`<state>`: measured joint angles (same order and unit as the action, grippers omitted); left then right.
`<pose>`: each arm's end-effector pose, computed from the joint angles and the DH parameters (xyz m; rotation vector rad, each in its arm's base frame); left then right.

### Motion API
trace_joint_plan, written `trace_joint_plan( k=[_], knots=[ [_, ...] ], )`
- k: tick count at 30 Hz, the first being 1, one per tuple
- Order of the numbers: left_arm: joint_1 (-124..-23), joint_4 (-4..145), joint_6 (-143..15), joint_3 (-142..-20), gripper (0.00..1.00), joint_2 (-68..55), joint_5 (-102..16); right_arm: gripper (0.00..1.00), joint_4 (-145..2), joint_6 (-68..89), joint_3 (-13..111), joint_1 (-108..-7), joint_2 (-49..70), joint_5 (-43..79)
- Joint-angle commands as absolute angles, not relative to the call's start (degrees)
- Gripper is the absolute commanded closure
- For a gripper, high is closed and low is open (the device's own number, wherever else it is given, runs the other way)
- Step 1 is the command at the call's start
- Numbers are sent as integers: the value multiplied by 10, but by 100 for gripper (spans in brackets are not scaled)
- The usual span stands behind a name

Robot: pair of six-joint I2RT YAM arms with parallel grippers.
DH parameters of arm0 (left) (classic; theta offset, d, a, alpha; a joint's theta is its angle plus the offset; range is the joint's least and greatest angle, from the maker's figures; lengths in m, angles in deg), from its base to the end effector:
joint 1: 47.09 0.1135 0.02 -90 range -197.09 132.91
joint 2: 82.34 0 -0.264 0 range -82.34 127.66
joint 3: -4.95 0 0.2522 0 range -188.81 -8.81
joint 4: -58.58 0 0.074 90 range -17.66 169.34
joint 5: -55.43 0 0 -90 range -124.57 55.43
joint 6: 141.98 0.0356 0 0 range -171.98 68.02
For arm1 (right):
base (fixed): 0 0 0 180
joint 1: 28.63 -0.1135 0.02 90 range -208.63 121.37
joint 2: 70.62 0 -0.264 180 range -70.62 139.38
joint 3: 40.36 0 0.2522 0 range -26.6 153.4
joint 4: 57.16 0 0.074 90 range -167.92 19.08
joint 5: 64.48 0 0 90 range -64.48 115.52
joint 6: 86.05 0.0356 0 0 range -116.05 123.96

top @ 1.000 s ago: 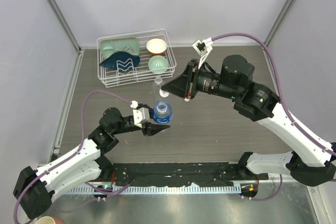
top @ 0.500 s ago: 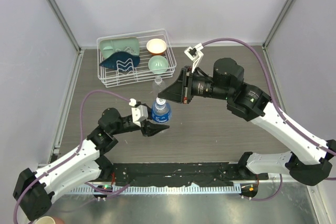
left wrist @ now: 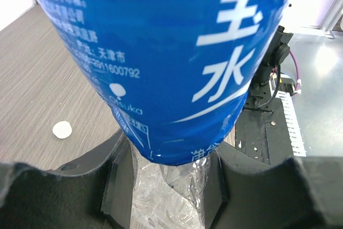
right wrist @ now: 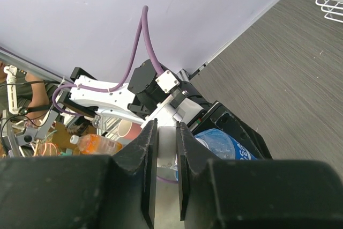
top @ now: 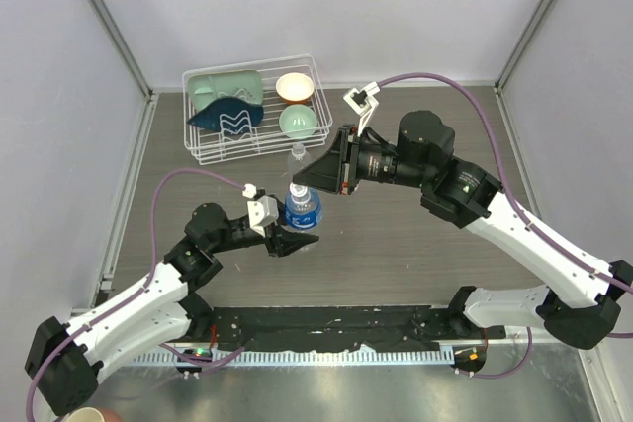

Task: Screw on the bottle caps

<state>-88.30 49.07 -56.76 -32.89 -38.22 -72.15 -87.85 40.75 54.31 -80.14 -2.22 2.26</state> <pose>0.1235 -0.1370 0.2755 1.0088 1.2906 -1.1198 0.1479 0.2086 0.4624 -0.5833 1.7803 1.4585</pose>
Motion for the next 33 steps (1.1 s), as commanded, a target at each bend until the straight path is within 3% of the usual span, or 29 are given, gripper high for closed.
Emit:
trace_joint_plan(
  k=[1, 20, 29, 33],
  knots=[
    [-881, 457, -582, -345, 100, -386, -724, 81, -860, 407, 531, -803, -15, 11],
    [-881, 439, -606, -342, 100, -399, -712, 78, -932, 377, 501, -793, -25, 78],
    [-880, 430, -606, -347, 100, -397, -710, 66, -950, 367, 504, -793, -16, 70],
    [-880, 427, -606, -347, 100, -396, -709, 66, -951, 365, 507, -794, -16, 69]
  ],
)
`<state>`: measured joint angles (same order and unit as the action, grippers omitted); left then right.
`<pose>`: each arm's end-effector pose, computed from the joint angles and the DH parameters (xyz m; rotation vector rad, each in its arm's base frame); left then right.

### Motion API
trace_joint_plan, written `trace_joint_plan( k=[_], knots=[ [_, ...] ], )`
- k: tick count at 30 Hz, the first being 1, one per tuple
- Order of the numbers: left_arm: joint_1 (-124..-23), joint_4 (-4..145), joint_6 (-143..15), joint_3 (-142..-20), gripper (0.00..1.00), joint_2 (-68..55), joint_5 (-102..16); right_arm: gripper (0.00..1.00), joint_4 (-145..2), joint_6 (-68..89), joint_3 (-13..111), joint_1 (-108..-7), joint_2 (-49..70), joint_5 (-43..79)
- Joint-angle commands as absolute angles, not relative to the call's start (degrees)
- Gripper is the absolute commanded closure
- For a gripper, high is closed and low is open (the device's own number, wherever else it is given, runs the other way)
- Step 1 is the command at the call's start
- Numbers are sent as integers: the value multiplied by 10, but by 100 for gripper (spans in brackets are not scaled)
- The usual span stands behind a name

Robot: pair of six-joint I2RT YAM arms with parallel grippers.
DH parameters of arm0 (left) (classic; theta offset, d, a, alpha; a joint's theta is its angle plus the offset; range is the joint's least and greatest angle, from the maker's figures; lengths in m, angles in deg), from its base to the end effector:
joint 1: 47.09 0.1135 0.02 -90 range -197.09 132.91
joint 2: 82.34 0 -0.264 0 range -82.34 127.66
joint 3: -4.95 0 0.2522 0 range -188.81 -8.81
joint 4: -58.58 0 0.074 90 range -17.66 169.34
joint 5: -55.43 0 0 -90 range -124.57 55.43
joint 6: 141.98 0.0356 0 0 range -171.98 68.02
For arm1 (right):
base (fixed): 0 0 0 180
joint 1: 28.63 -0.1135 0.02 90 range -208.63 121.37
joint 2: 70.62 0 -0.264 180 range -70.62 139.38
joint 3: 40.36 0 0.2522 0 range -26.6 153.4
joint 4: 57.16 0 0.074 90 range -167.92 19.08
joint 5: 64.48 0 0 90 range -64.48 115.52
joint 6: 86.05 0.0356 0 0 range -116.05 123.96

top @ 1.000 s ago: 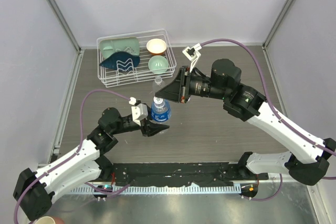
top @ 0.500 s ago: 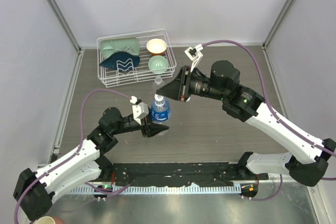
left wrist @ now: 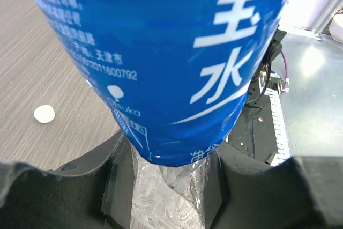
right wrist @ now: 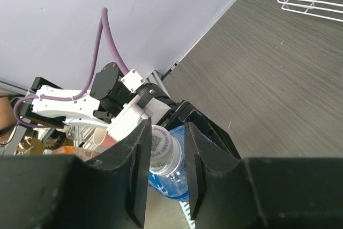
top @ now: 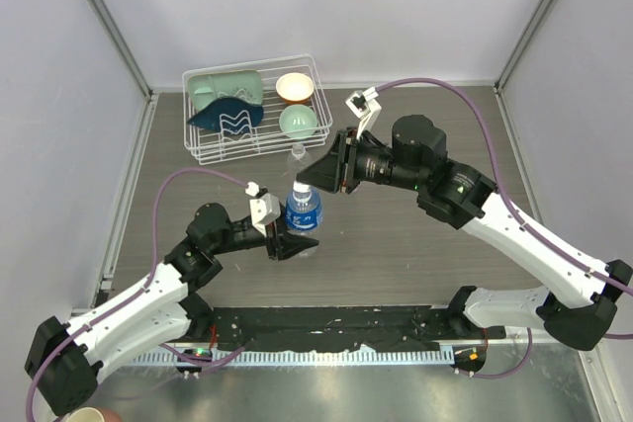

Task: Screw on the bottle caps

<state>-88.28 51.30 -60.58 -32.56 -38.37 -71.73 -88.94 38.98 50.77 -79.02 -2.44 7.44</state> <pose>0.1235 -0.1367 0.2699 0.9706 1.3798 -1.1687 0.1577 0.2079 0.4404 -0.5119 1.8534 1.3297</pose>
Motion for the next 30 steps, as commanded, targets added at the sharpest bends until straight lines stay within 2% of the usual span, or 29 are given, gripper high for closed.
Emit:
trace_joint_plan(
  k=[1, 30],
  knots=[
    [-880, 427, -607, -347, 100, -394, -708, 66, -951, 363, 508, -793, -16, 69],
    [-876, 454, -625, -326, 100, -386, -710, 64, -970, 319, 587, -794, 5, 77]
  ],
)
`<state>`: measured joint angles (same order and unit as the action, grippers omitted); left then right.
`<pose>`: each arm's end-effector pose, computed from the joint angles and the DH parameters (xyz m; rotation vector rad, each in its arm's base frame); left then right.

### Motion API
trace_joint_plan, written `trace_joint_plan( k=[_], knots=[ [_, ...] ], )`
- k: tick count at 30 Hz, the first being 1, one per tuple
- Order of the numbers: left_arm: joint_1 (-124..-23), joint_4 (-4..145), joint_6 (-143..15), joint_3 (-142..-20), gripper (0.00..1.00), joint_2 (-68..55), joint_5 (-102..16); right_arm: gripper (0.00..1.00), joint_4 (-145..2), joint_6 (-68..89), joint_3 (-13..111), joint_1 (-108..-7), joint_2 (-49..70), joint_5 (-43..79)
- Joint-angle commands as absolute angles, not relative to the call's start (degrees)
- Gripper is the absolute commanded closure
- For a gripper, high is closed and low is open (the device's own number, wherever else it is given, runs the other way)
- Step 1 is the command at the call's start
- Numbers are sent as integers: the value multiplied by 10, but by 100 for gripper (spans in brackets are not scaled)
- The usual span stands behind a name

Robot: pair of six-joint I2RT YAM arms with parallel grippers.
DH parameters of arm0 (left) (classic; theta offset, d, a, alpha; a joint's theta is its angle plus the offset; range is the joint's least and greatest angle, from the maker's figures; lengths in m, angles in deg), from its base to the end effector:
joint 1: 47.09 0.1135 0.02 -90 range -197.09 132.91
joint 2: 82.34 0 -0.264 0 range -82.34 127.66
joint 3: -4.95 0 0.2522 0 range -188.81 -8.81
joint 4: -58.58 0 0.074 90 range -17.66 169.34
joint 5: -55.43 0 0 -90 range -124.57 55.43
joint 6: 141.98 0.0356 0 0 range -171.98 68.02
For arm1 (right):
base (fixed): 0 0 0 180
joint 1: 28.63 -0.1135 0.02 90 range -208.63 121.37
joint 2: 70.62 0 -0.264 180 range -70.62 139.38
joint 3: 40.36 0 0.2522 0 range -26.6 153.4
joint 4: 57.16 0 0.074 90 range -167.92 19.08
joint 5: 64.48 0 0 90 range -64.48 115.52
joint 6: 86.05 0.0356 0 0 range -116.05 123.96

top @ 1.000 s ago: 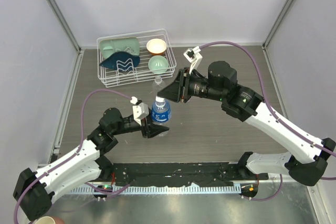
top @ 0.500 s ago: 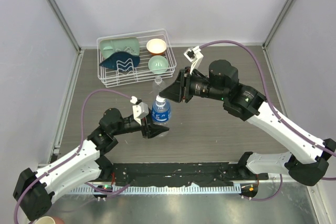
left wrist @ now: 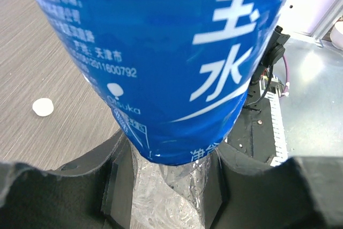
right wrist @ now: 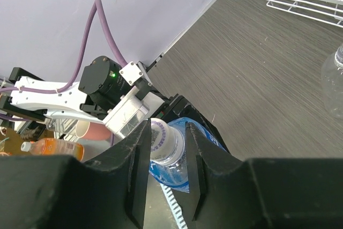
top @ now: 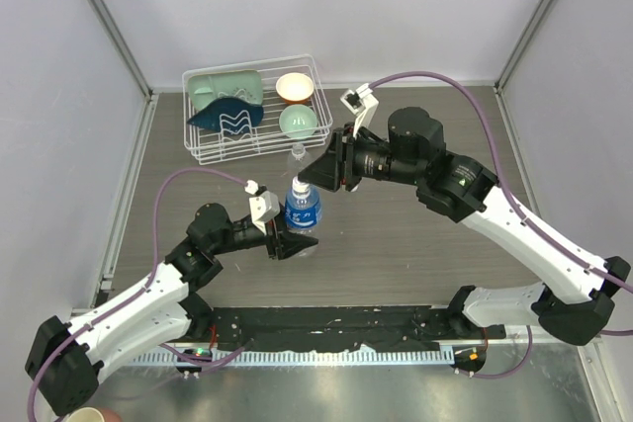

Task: Screw on the bottle caps

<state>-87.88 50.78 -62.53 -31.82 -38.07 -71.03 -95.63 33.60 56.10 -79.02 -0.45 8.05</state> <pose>0.1252 -0.1360 0.2654 0.9357 1.4170 -1.1805 0.1589 0.2087 0.4508 -0.5877 1.8709 1.2392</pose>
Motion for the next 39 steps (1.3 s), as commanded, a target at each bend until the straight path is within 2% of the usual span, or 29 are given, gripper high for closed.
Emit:
trace_joint_plan(
  k=[1, 39],
  knots=[
    [-876, 454, -625, -325, 100, -385, -712, 64, -971, 318, 588, -795, 5, 76],
    [-874, 477, -617, -310, 100, -380, -699, 64, -983, 274, 622, -800, -10, 72]
  ],
)
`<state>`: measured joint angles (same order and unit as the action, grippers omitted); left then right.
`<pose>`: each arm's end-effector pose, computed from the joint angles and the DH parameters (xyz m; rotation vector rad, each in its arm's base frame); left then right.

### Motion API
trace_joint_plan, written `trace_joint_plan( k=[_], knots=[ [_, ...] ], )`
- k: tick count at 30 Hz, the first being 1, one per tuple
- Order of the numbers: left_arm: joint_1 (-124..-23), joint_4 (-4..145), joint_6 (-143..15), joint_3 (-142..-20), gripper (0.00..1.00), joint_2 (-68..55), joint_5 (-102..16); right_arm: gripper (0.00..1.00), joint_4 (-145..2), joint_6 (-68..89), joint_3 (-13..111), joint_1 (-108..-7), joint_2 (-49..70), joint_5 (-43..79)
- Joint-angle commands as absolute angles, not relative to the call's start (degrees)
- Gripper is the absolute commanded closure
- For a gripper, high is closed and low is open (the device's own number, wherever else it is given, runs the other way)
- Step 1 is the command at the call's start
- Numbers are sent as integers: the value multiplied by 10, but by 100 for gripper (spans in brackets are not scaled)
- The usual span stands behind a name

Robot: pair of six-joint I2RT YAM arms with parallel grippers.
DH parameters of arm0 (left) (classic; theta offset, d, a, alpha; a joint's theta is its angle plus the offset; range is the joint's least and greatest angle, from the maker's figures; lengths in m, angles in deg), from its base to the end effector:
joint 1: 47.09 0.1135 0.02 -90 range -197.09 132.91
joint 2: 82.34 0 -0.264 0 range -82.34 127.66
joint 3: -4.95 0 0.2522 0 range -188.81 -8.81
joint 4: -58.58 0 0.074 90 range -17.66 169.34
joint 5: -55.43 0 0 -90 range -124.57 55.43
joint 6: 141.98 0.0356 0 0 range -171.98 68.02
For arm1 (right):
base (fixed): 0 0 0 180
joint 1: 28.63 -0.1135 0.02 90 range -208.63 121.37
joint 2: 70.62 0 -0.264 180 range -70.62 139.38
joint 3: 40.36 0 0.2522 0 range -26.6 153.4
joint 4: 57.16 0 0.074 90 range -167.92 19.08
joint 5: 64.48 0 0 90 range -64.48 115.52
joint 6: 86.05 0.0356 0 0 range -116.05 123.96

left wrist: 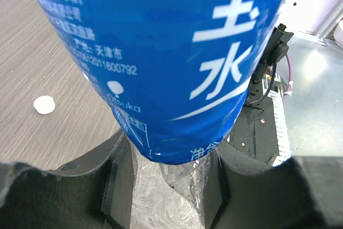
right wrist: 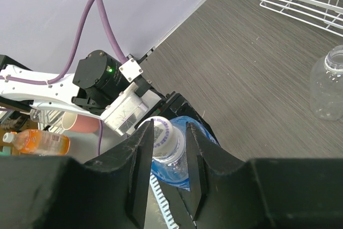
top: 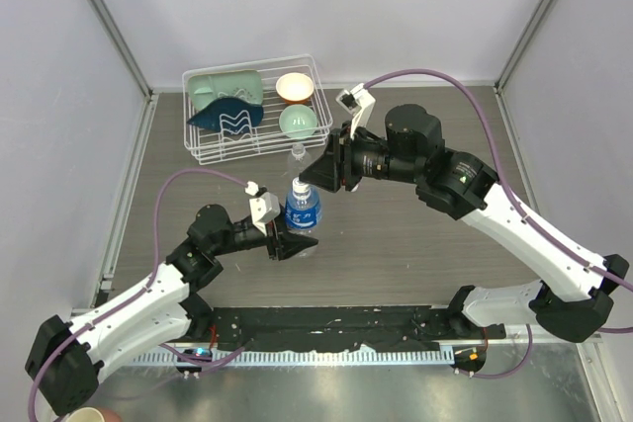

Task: Screw on the bottle caps

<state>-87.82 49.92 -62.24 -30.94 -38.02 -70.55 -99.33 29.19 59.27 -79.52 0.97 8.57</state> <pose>0.1253 -0.1355 0.2614 0.9313 1.4182 -1.1699 0.1585 0.2114 0.4562 -0.6594 1.8672 1.1761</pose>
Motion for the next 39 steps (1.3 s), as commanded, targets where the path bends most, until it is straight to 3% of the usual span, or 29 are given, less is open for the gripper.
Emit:
trace_joint_plan(
  k=[1, 15, 21, 27, 33, 39],
  knots=[
    [-874, 477, -617, -310, 100, -379, -696, 64, -983, 273, 623, -800, -11, 72],
    [-869, 475, -617, -307, 100, -382, -695, 64, -1011, 247, 641, -800, -9, 94],
    [-866, 472, -606, -315, 100, -387, -715, 38, -1044, 189, 697, -801, -14, 122],
    [-866, 466, -609, -336, 100, -390, -784, 19, -987, 135, 664, -800, -32, 14],
    [-871, 459, -637, -351, 100, -396, -805, 14, -913, 137, 623, -799, -29, -123],
    [-872, 451, -638, -349, 100, -406, -809, 14, -879, 156, 602, -795, -30, -122]
  ],
)
